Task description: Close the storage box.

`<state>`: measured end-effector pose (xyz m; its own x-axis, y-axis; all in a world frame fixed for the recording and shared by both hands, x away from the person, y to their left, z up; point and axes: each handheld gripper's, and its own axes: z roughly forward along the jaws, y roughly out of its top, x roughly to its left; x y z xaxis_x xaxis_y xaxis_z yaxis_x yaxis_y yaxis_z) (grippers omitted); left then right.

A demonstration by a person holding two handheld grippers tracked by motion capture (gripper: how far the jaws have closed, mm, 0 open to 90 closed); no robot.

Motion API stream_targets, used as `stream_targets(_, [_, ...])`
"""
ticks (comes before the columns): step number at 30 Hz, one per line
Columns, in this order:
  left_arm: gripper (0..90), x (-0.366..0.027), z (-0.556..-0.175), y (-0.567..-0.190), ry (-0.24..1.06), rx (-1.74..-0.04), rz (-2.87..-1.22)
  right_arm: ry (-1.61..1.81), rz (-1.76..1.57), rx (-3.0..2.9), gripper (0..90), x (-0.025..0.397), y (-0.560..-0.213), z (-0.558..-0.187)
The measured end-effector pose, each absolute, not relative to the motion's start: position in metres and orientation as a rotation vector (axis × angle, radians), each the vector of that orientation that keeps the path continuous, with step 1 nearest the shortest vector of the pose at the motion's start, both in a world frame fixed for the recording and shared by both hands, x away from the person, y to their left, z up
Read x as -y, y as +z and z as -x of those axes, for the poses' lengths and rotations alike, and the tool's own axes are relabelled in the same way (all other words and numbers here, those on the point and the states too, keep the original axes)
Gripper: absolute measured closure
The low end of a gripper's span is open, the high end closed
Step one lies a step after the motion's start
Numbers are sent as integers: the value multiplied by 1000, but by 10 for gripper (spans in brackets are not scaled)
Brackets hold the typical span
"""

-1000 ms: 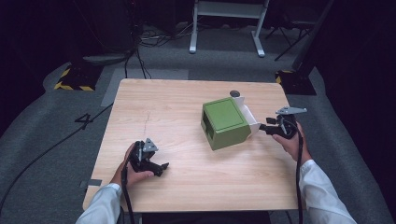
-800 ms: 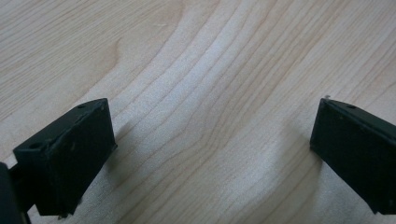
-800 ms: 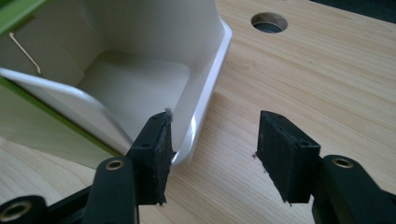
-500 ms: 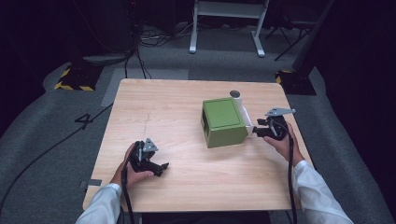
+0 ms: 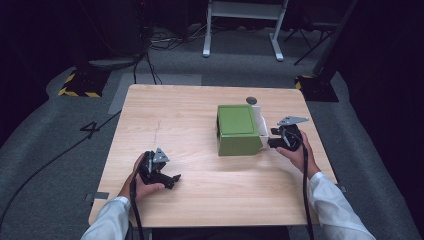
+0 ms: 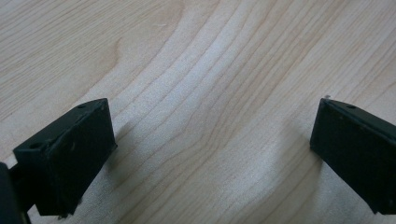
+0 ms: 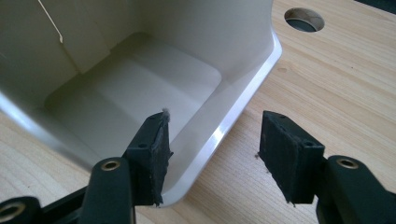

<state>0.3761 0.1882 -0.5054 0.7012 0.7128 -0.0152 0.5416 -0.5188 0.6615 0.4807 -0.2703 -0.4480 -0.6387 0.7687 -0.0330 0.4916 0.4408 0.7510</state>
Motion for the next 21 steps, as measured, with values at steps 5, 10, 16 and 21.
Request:
stream_targets(5, [1, -188, -376, -505, 340, -952, -2255, 1028, -1055, -2346, 431, 264, -450, -480])
stream_targets(10, [1, -188, -376, -505, 340, -952, -2255, 1020, -1060, -2376, 439, 259, -455, -482])
stream_targets(16, [1, -188, -376, -505, 340, -952, -2255, 1032, -1076, -2385, 449, 254, -458, -485])
stream_targets(21, [1, -188, -376, -505, 340, -952, -2255, 1041, -1052, -2388, 455, 246, -457, -485])
